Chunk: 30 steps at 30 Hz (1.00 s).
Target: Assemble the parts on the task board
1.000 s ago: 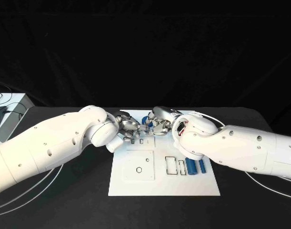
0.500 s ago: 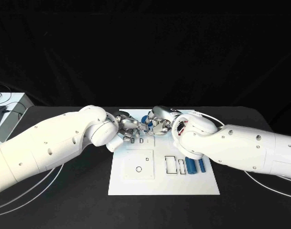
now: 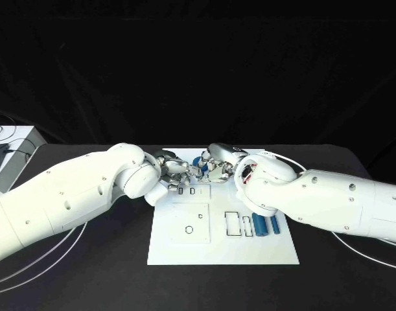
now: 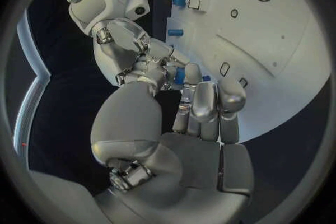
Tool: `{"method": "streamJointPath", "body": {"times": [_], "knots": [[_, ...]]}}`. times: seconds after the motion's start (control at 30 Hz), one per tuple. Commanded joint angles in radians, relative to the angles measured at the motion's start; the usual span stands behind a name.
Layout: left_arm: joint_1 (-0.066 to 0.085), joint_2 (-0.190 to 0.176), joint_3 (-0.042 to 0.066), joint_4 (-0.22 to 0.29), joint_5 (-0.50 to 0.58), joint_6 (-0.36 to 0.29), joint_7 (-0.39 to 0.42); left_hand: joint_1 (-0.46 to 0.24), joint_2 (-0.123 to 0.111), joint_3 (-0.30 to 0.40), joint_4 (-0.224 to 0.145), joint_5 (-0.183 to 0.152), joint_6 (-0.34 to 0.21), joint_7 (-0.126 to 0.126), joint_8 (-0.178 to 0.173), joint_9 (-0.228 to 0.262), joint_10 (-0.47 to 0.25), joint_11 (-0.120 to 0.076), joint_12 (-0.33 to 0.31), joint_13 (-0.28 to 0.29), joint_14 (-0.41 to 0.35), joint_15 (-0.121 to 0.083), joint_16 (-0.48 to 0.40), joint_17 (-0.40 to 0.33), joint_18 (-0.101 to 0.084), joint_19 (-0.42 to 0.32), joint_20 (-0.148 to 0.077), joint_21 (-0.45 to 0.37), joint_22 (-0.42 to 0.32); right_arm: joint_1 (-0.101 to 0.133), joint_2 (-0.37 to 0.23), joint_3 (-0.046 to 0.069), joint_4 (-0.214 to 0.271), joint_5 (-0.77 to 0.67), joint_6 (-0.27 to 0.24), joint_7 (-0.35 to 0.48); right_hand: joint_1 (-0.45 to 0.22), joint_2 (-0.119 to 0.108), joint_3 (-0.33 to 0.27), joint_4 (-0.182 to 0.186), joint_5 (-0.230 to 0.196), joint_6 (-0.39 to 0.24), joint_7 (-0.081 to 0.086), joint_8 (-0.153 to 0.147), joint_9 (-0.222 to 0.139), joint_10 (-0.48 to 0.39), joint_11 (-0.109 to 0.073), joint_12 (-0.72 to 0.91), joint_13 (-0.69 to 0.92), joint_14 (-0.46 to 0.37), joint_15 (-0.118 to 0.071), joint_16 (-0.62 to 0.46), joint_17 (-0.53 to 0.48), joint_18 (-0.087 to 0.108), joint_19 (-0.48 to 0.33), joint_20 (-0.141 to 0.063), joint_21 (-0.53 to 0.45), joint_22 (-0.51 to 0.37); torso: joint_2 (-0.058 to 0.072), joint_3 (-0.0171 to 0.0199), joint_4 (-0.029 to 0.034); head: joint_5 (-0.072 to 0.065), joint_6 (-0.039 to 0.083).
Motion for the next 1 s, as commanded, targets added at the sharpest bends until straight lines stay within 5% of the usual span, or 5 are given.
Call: {"method": "streamJointPath", "body": {"times": [0.03,0.37,0.57,0.73,1.0], "knots": [[0.003,0.004,0.002,0.002,0.018,-0.006,0.036,0.010,0.003,0.057,-0.060,-0.005,0.047,-0.041,0.005,0.223,0.037,-0.028,-0.004,-0.001,0.001,-0.007,0.003,0.003,-0.011,0.000,-0.010,-0.007,0.003,-0.003,-0.002,-0.002,-0.001,0.004,-0.030,0.031,0.000,-0.010,-0.008,0.006,-0.005,-0.016,0.000,0.001,-0.001,-0.010,-0.001,-0.011,-0.009,-0.003,0.002,-0.005,0.001,-0.016,0.082,0.001,-0.003,0.204,0.000,0.0008,-0.0003,0.001,0.000],[0.003,0.005,0.000,-0.004,0.010,-0.011,0.040,0.012,0.003,0.044,-0.056,-0.011,0.065,-0.050,0.007,0.230,0.056,-0.034,-0.005,-0.011,0.005,-0.010,0.015,0.015,-0.018,0.008,-0.012,-0.002,0.016,-0.004,-0.023,-0.004,-0.004,0.025,-0.086,0.089,0.024,-0.067,-0.082,0.088,-0.053,-0.127,0.029,-0.001,-0.002,-0.099,0.020,-0.118,-0.131,-0.008,0.020,-0.027,-0.011,-0.007,0.078,0.018,-0.032,0.197,0.001,0.0019,-0.0012,0.002,0.006],[0.003,0.007,-0.001,-0.015,0.000,-0.005,0.042,0.016,0.013,0.013,-0.051,-0.014,0.085,-0.058,0.002,0.225,0.076,-0.039,0.000,-0.020,0.009,-0.010,0.029,0.024,-0.023,0.021,-0.007,0.011,0.040,-0.005,-0.053,-0.004,0.009,0.037,-0.109,0.128,0.069,-0.132,-0.073,0.203,-0.055,-0.179,0.043,-0.001,0.001,-0.142,0.031,-0.126,-0.204,-0.009,0.028,-0.033,-0.009,-0.002,0.077,0.028,-0.044,0.195,0.001,0.0022,-0.0012,0.004,0.007],[0.003,0.008,-0.002,-0.027,-0.010,0.016,0.036,0.024,0.030,-0.032,-0.047,-0.017,0.105,-0.064,-0.008,0.217,0.092,-0.043,0.002,-0.026,0.012,-0.010,0.036,0.019,-0.024,0.030,-0.001,0.018,0.057,-0.007,-0.099,-0.004,0.028,0.064,-0.143,0.166,0.086,-0.138,-0.077,0.227,-0.048,-0.177,0.042,-0.002,0.001,-0.149,0.031,-0.107,-0.236,-0.008,0.028,-0.035,-0.005,-0.002,0.078,0.029,-0.045,0.195,0.001,0.0029,-0.0014,0.005,0.008],[0.003,0.009,-0.006,-0.054,-0.041,0.059,0.021,0.034,0.068,-0.109,-0.037,-0.024,0.132,-0.074,-0.014,0.221,0.112,-0.050,0.017,-0.022,0.011,-0.015,0.044,-0.001,-0.030,0.032,-0.013,0.005,0.054,-0.007,-0.200,-0.002,0.049,0.256,-0.194,0.325,0.081,-0.099,-0.089,0.173,0.010,-0.160,0.039,-0.002,0.001,-0.153,0.026,-0.105,-0.252,-0.010,0.025,-0.043,-0.008,-0.001,0.076,0.027,-0.053,0.193,-0.001,0.0023,-0.0026,0.006,0.011]]}}
